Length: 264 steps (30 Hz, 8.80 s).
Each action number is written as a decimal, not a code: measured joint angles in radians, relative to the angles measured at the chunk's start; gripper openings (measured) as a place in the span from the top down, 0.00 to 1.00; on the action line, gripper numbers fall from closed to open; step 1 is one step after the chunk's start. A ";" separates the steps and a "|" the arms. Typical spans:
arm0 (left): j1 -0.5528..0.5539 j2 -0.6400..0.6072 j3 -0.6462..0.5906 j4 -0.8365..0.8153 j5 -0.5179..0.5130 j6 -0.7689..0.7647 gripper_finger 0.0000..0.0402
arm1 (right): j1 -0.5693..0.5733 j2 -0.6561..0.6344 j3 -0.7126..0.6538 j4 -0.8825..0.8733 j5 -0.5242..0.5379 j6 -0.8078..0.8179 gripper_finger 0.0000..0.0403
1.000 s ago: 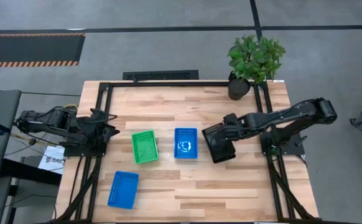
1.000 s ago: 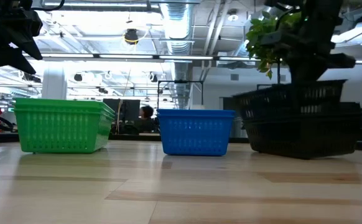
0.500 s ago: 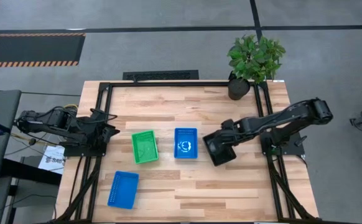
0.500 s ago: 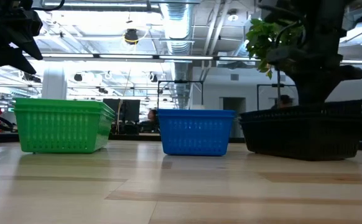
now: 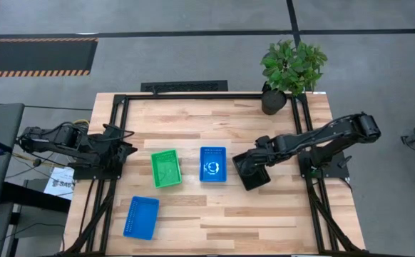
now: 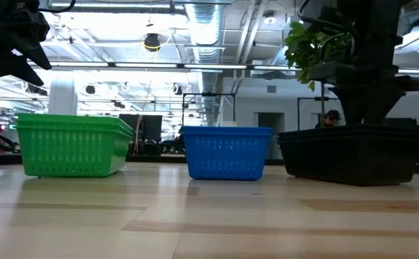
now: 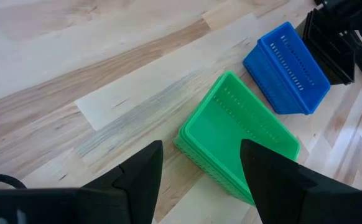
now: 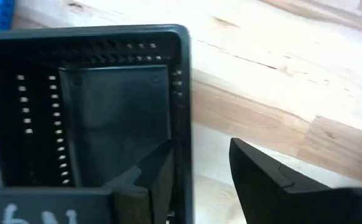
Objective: Stack baskets by color
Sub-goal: Stack the left blue bin on top of the blue bin
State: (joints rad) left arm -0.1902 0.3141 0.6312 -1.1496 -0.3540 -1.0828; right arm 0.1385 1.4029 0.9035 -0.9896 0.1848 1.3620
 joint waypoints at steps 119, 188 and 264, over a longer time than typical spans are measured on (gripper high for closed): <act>-0.620 1.113 0.105 0.893 0.021 -0.981 1.00 | 0.326 -0.220 0.110 0.286 -0.001 -0.007 0.61; 0.312 1.092 0.532 0.550 -0.252 0.171 1.00 | -0.083 0.084 0.221 0.828 0.441 -0.717 0.55; 0.344 0.897 0.532 0.677 0.433 0.487 0.30 | -0.175 0.117 0.222 0.694 0.155 -0.341 0.99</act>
State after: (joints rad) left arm 0.1542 1.2111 1.1629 -0.4726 0.0787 -0.5956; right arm -0.0365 1.5202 1.1257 -0.2952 0.3400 1.0212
